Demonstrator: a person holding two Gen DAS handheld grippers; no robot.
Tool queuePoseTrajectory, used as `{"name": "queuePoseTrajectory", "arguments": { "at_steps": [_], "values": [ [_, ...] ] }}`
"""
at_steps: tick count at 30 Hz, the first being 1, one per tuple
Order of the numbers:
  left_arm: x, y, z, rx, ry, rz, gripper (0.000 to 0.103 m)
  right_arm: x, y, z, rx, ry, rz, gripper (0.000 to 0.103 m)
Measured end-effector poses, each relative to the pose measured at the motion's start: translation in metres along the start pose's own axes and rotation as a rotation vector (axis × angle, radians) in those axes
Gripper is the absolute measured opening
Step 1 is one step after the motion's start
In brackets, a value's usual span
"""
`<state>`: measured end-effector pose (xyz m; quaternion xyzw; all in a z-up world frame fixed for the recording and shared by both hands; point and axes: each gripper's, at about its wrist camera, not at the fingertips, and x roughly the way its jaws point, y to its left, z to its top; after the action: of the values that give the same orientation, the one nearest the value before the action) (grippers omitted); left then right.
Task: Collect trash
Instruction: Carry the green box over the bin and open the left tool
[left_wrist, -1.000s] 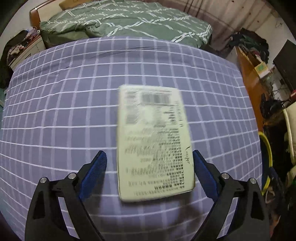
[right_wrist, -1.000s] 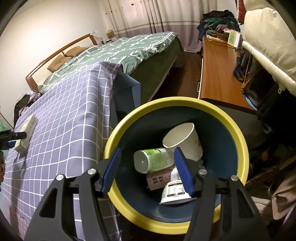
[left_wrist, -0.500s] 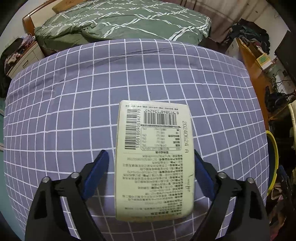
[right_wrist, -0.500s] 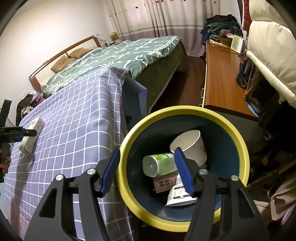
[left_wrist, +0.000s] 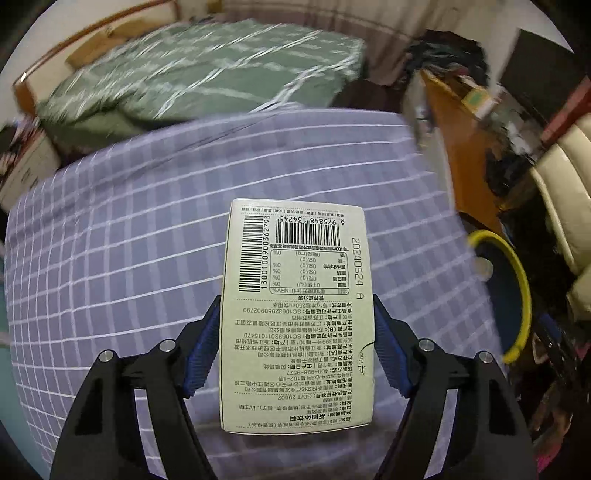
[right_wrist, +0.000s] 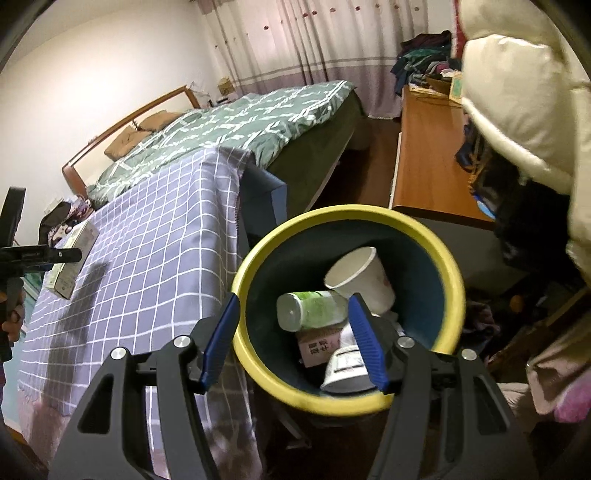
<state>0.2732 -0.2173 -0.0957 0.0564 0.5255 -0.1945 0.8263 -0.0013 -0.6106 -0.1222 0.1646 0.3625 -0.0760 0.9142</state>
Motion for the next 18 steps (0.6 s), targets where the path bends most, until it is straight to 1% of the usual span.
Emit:
{"name": "queuePoseTrajectory", "arguments": {
  "at_steps": [4, 7, 9, 13, 18],
  "values": [
    [-0.012, -0.063, -0.002, 0.121, -0.038, -0.039, 0.074, -0.027, -0.013, -0.01, 0.015, -0.034, -0.022, 0.058],
    [-0.013, -0.113, 0.0, 0.211, -0.047, -0.076, 0.074, -0.045, -0.025, -0.017, 0.025, -0.055, -0.048, 0.058],
    [-0.01, -0.148, -0.001, 0.258, -0.04, -0.106, 0.074, -0.054, -0.033, -0.021, 0.035, -0.065, -0.064, 0.059],
    [-0.002, -0.205, -0.005, 0.329, -0.027, -0.146, 0.074, -0.065, -0.046, -0.026, 0.05, -0.078, -0.089, 0.059],
    [0.016, -0.262, -0.009, 0.403, 0.003, -0.175, 0.074, -0.076, -0.06, -0.03, 0.07, -0.095, -0.11, 0.059]
  ]
}}
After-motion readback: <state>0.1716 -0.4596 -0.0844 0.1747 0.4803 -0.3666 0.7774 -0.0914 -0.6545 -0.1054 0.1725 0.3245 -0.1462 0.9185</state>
